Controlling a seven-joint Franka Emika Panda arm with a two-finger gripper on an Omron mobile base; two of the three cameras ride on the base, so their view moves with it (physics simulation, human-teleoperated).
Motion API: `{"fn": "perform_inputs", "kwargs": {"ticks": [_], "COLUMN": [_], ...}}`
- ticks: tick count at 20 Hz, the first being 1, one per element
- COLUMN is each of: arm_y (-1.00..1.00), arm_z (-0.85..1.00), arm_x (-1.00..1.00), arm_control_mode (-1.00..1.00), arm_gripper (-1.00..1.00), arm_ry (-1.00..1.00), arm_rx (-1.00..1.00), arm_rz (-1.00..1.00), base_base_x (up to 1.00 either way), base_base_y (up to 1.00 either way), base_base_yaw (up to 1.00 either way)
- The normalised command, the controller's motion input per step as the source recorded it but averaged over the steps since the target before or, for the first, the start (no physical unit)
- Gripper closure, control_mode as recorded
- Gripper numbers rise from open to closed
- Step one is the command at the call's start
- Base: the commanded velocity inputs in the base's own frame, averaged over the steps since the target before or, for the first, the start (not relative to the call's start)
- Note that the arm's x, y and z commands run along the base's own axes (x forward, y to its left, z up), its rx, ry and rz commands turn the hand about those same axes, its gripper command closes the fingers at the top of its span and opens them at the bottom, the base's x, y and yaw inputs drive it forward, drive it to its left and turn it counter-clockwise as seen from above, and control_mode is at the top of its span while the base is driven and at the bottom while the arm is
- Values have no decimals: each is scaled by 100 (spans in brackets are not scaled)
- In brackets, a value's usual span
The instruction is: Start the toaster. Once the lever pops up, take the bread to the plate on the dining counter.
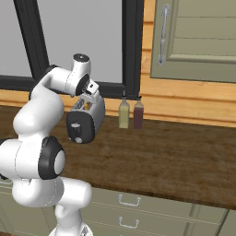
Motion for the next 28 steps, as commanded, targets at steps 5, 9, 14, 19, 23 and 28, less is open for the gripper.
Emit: {"fn": "perform_inputs", "kwargs": {"ticks": [5, 9, 14, 19, 23, 28], "arm_y": [0, 0, 1, 0, 3, 5], "arm_z": [0, 0, -20, -53, -7, -8], "arm_x": [0, 0, 12, 90, 57, 30], "arm_control_mode": [-100, -100, -100, -100, -100, -100], "arm_gripper": [-100, -100, -100, -100, -100, -100], "arm_ry": [0, 0, 3, 0, 0, 0], "arm_rx": [0, 0, -4, -9, -2, -3], "arm_rz": [0, 0, 0, 0, 0, 0], "base_base_x": [0, 0, 0, 0, 0, 0], "base_base_y": [0, 0, 0, 0, 0, 0], "base_base_yaw": [0, 0, 0, 0, 0, 0]}}
